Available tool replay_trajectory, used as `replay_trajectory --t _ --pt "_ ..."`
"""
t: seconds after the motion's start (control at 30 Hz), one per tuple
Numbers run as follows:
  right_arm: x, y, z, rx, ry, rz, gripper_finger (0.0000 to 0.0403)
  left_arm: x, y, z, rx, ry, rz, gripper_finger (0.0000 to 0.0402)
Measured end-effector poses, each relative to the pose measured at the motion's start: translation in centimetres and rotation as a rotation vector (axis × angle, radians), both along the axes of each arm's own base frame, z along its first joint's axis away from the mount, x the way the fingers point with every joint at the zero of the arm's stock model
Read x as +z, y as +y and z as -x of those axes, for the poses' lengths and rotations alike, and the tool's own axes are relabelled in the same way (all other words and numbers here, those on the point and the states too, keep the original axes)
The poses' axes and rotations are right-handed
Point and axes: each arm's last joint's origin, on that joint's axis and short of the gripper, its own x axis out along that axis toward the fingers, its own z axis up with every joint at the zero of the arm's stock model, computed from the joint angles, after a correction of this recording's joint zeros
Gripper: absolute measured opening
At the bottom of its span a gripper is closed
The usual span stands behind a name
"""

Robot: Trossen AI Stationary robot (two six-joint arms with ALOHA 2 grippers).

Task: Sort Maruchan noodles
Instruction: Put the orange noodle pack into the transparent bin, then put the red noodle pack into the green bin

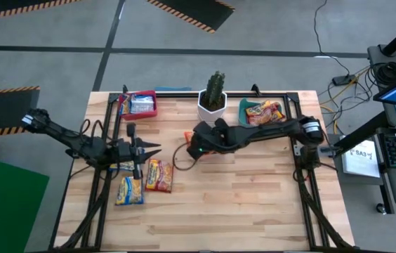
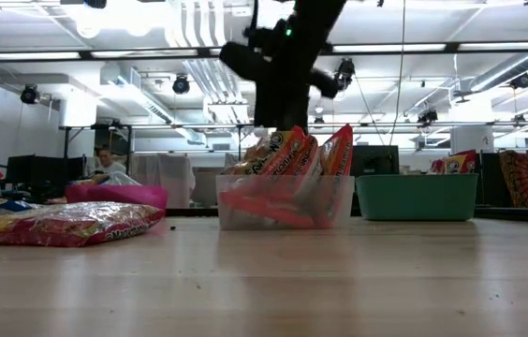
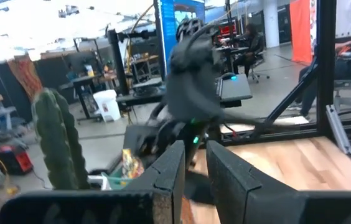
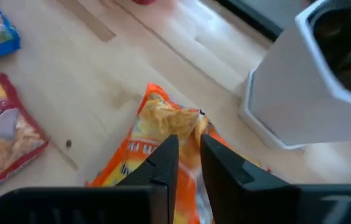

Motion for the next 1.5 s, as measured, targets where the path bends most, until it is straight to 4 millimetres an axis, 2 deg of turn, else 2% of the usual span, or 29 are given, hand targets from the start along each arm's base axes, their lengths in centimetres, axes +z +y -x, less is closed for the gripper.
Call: replay_trajectory --t 0.2,0.33,0.57,0.73,0.87,1.0,1.27,1.37,1.5 --pt "1.2 4.4 2.4 0.051 0.106 0.220 0.0070 -1.3 -0.3 -0.5 -0.005 0.047 0.118 0.0052" --pt "1.5 6.7 3.9 0.121 0.185 0.263 0.0065 -2.8 -0.9 -1.8 0.002 0.117 0.189 0.0052" --pt "2.1 9.4 6.6 0.223 0.272 0.299 0.0049 -5.9 -2.1 -4.0 0.031 0.247 0.305 0.0052" --pt "1.3 10.7 8.5 0.319 0.292 0.334 0.0047 -6.7 -2.9 -4.7 0.052 0.351 0.381 0.0052" --pt "0.3 10.8 9.8 0.357 0.244 0.359 0.0047 -6.7 -3.5 -5.1 0.046 0.461 0.433 0.0052" --pt "-0.3 10.4 10.8 0.368 0.089 0.355 0.0047 -6.7 -4.0 -5.7 0.040 0.606 0.475 0.0052" --pt "-1.9 9.3 13.4 0.395 -0.195 0.345 0.0047 -8.0 -5.3 -7.2 0.078 0.882 0.419 0.0052" --pt "-1.6 8.7 14.5 0.372 -0.301 0.349 0.0047 -8.3 -5.4 -7.6 0.120 0.974 0.364 0.0052" --pt "0.0 7.6 15.8 0.315 -0.405 0.398 0.0047 -8.5 -5.5 -7.8 0.149 1.047 0.301 0.0053"
